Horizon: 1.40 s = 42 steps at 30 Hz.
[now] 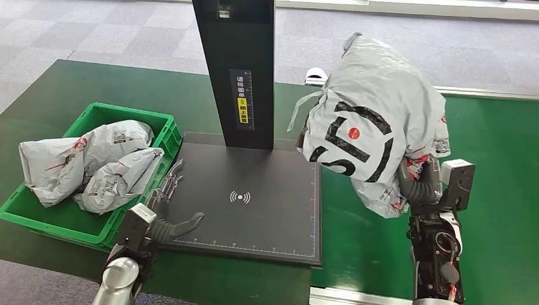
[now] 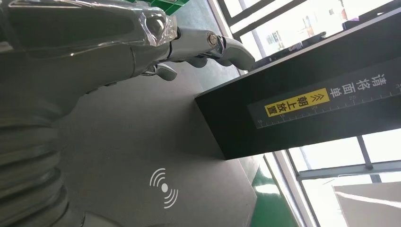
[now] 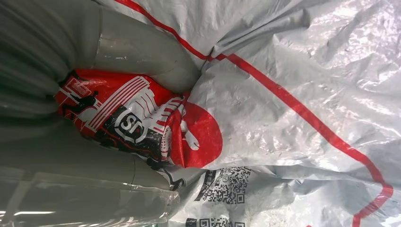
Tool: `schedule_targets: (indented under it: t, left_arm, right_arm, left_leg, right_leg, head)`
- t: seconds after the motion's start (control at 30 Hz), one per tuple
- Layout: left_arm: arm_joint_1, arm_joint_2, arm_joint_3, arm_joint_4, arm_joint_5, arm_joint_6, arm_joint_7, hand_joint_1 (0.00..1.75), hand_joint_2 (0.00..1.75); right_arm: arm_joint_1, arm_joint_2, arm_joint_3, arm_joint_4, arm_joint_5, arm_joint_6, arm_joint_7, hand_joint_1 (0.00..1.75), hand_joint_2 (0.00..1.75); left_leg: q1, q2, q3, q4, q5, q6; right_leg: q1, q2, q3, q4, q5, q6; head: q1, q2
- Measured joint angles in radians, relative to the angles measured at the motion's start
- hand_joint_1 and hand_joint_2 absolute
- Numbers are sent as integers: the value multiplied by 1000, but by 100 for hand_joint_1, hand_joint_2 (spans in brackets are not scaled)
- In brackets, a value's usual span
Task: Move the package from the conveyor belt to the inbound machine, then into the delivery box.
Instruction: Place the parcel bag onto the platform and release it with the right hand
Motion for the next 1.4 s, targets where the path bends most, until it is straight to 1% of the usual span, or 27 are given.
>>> schedule_targets:
  t: [0.13, 0.23, 0.33, 0.5, 0.83, 0.97, 1.2, 1.4]
  left_arm:
    - [-2, -5, 0, 3, -5, -1, -2, 0, 175]
    - [-4, -8, -1, 10, -7, -2, -8, 0, 175]
    - [-12, -10, -6, 21, -9, -4, -12, 0, 175]
    - [-18, -13, -13, 30, -9, -3, -15, 0, 175]
    - [-17, -13, -13, 31, -9, -2, -18, 0, 175]
    - [-17, -13, -13, 30, -9, -1, -18, 0, 175]
    - [-17, -13, -13, 30, -9, -1, -18, 0, 175]
    - [-17, -13, -13, 30, -9, -1, -18, 0, 175]
  right_arm:
    - [7, 13, -39, -30, -133, 2, -13, 175, 175]
    - [20, 23, -64, -56, -178, -21, -25, 175, 175]
    - [35, 37, -66, -85, -201, -12, -25, 175, 175]
    - [46, 49, -33, -95, -198, -10, -17, 175, 175]
    - [47, 51, 28, -89, -184, -13, -13, 175, 175]
    - [46, 50, 56, -81, -151, -4, -5, 175, 175]
    - [31, 44, 134, -46, -68, 13, 10, 175, 175]
    - [20, 40, 166, -20, -60, 13, 12, 175, 175]
  left_leg:
    - [0, 0, 0, 0, 0, 0]
    - [0, 0, 0, 0, 0, 0]
    - [0, 1, 0, 0, 0, 0]
    - [0, 1, 0, 0, 0, 0]
    - [0, 0, 0, 0, 0, 0]
    - [0, 0, 0, 0, 0, 0]
    - [0, 0, 0, 0, 0, 0]
    - [0, 0, 0, 0, 0, 0]
  right_leg:
    - [0, 0, 0, 0, 0, 0]
    - [0, 0, 0, 0, 0, 0]
    - [0, 0, 0, 0, 0, 0]
    - [0, 0, 0, 0, 0, 0]
    - [0, 0, 0, 0, 0, 0]
    - [0, 0, 0, 0, 0, 0]
    - [0, 0, 0, 0, 0, 0]
    - [0, 0, 0, 0, 0, 0]
  head:
    - [0, 0]
    - [0, 0]
    - [0, 0]
    - [0, 0]
    - [0, 0]
    - [0, 0]
    - [0, 0]
    - [0, 0]
